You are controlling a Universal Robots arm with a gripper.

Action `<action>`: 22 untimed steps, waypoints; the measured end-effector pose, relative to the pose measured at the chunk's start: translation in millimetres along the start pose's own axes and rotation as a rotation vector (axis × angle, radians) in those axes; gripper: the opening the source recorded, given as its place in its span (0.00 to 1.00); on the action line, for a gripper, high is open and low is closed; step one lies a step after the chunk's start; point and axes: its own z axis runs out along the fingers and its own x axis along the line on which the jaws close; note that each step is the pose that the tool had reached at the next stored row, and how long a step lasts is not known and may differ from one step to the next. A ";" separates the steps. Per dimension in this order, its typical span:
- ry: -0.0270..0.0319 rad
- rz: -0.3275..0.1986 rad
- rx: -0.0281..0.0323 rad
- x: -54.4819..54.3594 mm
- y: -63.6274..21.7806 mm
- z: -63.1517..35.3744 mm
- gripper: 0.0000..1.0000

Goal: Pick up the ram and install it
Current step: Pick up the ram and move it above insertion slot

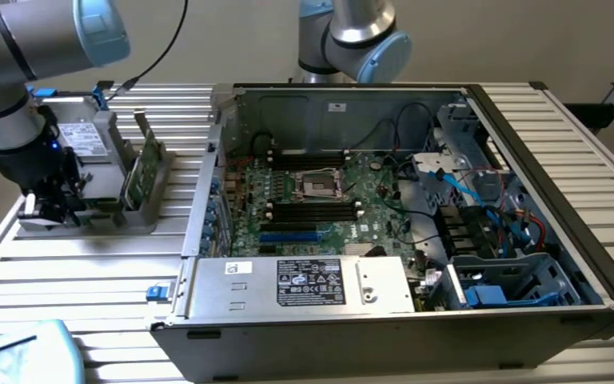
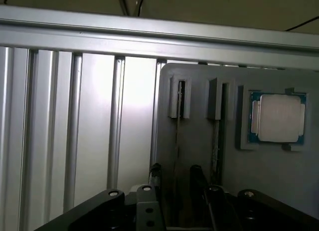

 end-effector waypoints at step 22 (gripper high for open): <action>0.0003 -0.010 -0.0023 -1.2 -6.7 4.6 0.37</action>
